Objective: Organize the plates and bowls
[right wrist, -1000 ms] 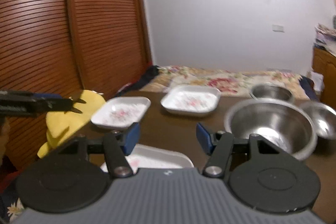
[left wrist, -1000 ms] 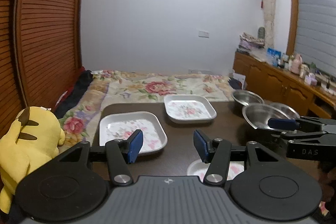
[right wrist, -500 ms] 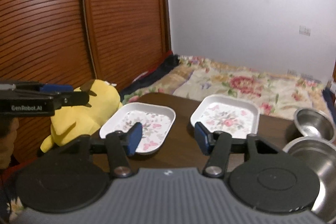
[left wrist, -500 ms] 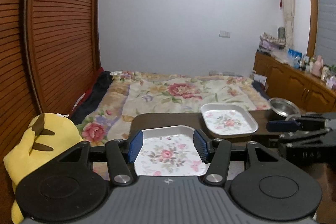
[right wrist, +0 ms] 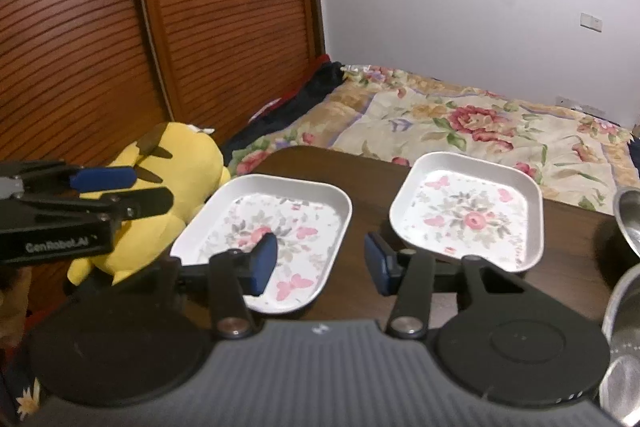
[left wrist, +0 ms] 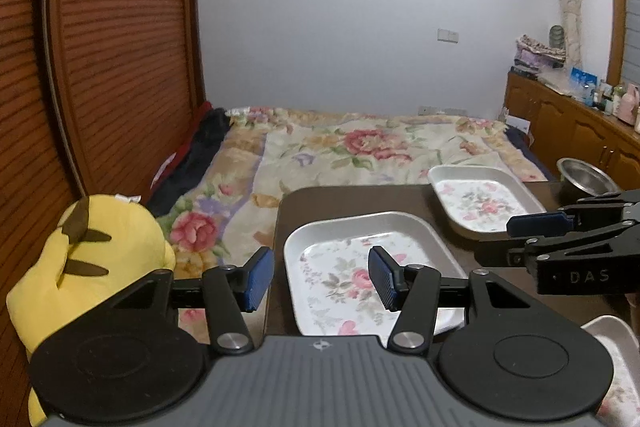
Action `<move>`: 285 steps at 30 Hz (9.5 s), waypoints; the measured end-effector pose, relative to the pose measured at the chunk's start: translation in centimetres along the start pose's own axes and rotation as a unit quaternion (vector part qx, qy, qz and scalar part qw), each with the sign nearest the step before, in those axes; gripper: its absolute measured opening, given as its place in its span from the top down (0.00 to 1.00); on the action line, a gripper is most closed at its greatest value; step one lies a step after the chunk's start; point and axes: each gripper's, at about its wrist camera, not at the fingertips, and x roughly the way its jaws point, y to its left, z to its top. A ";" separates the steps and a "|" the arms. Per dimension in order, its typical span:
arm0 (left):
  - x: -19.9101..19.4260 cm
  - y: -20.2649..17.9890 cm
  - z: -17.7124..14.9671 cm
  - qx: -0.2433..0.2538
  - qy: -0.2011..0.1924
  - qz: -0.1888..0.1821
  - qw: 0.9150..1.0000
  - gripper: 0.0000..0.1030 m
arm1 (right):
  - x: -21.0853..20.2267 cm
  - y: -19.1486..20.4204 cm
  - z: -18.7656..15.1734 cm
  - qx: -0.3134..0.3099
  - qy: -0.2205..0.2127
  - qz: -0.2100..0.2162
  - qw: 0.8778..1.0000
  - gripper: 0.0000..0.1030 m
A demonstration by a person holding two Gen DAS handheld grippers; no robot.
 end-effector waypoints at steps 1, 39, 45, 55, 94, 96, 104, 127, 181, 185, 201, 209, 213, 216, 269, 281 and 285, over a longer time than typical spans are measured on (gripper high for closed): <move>0.4 0.1 -0.1 0.001 0.004 0.004 1.000 0.49 | 0.4 0.1 0.1 0.000 0.004 0.000 1.000 0.53; 6.2 2.3 -2.6 -0.049 0.069 -0.007 0.996 0.87 | 6.0 -2.2 -1.2 0.072 0.074 0.034 0.994 0.81; 5.1 1.7 -2.9 -0.045 0.050 -0.019 0.998 0.92 | 5.9 -2.2 -1.3 0.080 0.080 0.046 0.993 0.89; 1.8 0.0 -0.8 -0.043 0.018 -0.033 0.998 0.91 | 2.4 -3.4 -0.3 0.085 0.053 0.064 0.993 0.89; -7.7 -9.2 -4.3 0.010 -0.027 -0.108 0.994 0.90 | -10.9 -7.9 -7.2 0.068 -0.006 0.045 0.997 0.89; -7.9 -9.4 -5.2 0.006 -0.021 -0.109 0.994 0.89 | -11.1 -7.9 -7.6 0.064 -0.007 0.044 0.997 0.89; -8.3 -9.9 -7.5 -0.008 0.000 -0.118 0.993 0.89 | -11.7 -7.9 -9.8 0.062 0.004 0.046 0.997 0.89; -8.4 -11.5 -9.1 0.022 0.013 -0.111 0.993 0.89 | -13.0 -7.0 -13.0 0.065 -0.005 0.023 0.998 0.89; -8.0 -12.2 -8.7 0.043 0.011 -0.081 0.996 0.84 | -14.4 -6.2 -13.4 0.054 -0.036 -0.001 0.998 0.86; -8.4 -12.2 -8.0 0.044 0.003 -0.082 0.996 0.83 | -14.9 -6.4 -12.9 0.054 -0.044 -0.002 0.998 0.86; -6.1 -12.8 -2.2 0.077 -0.035 -0.099 0.991 0.43 | -14.7 -9.6 -7.7 0.057 -0.073 -0.017 0.996 0.86; -2.2 -12.5 0.4 0.083 -0.033 -0.107 0.990 0.41 | -11.5 -12.2 -3.6 0.057 -0.059 -0.026 0.996 0.70; 0.5 -11.9 1.7 0.085 -0.025 -0.103 0.991 0.41 | -8.7 -13.1 -2.2 0.048 -0.038 -0.033 0.998 0.60; 2.5 -11.2 2.7 0.075 -0.014 -0.105 0.992 0.45 | -6.7 -13.9 -1.2 0.053 -0.014 -0.023 0.998 0.60; 14.0 -9.4 4.5 0.002 0.110 -0.122 0.986 0.87 | 5.0 -17.7 2.6 0.082 0.145 -0.014 0.986 0.88; 8.3 -10.5 6.7 0.017 0.063 -0.114 0.991 0.87 | 0.1 -18.0 3.5 0.107 0.072 0.012 0.992 0.89; 5.5 -11.2 7.6 0.027 0.046 -0.115 0.992 0.86 | -2.2 -18.2 3.9 0.111 0.052 0.018 0.992 0.89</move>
